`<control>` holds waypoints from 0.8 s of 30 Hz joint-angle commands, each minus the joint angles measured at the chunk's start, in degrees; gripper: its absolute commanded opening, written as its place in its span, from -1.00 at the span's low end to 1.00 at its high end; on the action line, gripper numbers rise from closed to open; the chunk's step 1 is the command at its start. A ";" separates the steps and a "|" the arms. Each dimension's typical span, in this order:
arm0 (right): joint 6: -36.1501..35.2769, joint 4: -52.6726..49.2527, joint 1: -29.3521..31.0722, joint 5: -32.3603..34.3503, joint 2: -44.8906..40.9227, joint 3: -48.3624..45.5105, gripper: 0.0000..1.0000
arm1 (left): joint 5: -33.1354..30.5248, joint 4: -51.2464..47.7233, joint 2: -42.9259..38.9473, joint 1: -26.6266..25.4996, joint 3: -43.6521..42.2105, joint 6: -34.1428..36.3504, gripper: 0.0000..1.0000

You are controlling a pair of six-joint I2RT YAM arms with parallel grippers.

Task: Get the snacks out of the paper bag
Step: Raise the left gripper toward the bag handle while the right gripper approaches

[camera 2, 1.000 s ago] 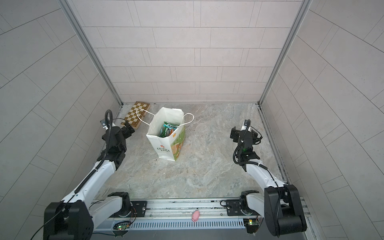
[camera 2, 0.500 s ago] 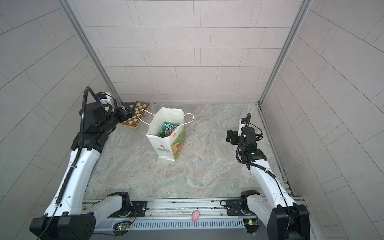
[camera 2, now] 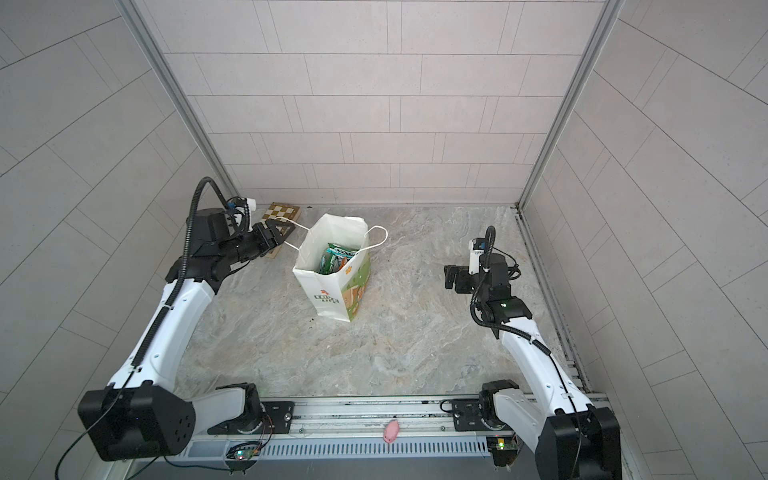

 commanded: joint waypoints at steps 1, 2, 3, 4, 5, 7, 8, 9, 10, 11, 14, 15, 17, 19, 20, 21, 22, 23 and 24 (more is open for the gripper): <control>0.65 -0.61 1.15 -1.10 0.52 0.46 0.99 | 3.06 7.03 1.10 0.49 -1.58 -2.95 0.34; 0.64 -0.57 1.62 -1.11 0.86 0.46 0.99 | 3.15 8.39 1.55 0.49 -1.74 -3.59 0.34; 0.48 -0.53 2.02 -1.18 1.13 0.46 0.99 | 3.07 9.49 1.93 0.45 -1.94 -4.07 0.32; 0.42 -0.52 2.26 -1.16 1.39 0.47 0.99 | 2.85 10.05 2.34 0.49 -1.96 -4.33 0.30; 0.32 -0.51 2.55 -1.15 1.72 0.46 0.99 | 2.63 10.53 2.75 0.49 -1.97 -4.54 0.27; 0.25 -0.25 3.12 -1.17 2.27 0.46 0.99 | 2.96 12.54 3.68 0.49 -2.10 -5.34 0.20; 0.29 -0.01 3.50 -1.17 2.67 0.35 0.99 | 3.43 13.59 4.14 0.49 -2.20 -5.89 0.16; 0.30 0.14 3.79 -1.18 3.16 0.38 0.99 | 3.93 14.79 4.59 0.47 -2.34 -6.68 0.13; 0.37 0.33 4.19 -1.17 3.42 0.37 0.98 | 4.39 15.96 4.97 0.47 -2.55 -7.44 0.10; 0.29 0.56 4.74 -1.24 3.93 0.36 0.99 | 4.84 17.01 5.38 0.49 -2.68 -8.19 0.06; 0.30 1.50 6.29 -1.33 5.41 0.28 0.99 | 5.38 19.08 6.14 0.49 -2.79 -8.91 -0.09; 0.42 1.82 6.88 -1.20 5.95 0.36 0.98 | 5.57 19.46 6.42 0.49 -2.58 -8.86 -0.15; 0.76 2.37 7.96 -1.11 7.14 0.40 0.99 | 6.04 19.38 7.06 0.45 -2.11 -8.86 -0.36; 1.23 3.15 9.11 -1.24 8.36 0.54 0.99 | 6.61 19.51 7.42 0.50 -2.15 -10.37 -0.59; 1.43 3.62 9.75 -1.20 9.04 0.63 0.98 | 6.87 19.51 7.48 0.49 -2.13 -10.44 -0.79; 1.84 4.07 10.43 -1.42 9.83 0.85 0.99 | 7.18 19.55 7.61 0.49 -2.08 -10.44 -0.98; 2.18 4.67 11.16 -1.57 10.53 0.92 0.98 | 7.41 19.36 7.49 0.48 -1.97 -10.28 -1.00; 2.62 5.38 12.15 -1.71 11.33 1.11 0.99 | 7.53 19.05 7.36 0.50 -1.70 -10.12 -1.00; 3.12 6.18 13.17 -1.55 12.23 1.37 0.98 | 7.52 18.49 7.28 0.43 -1.26 -9.56 -1.00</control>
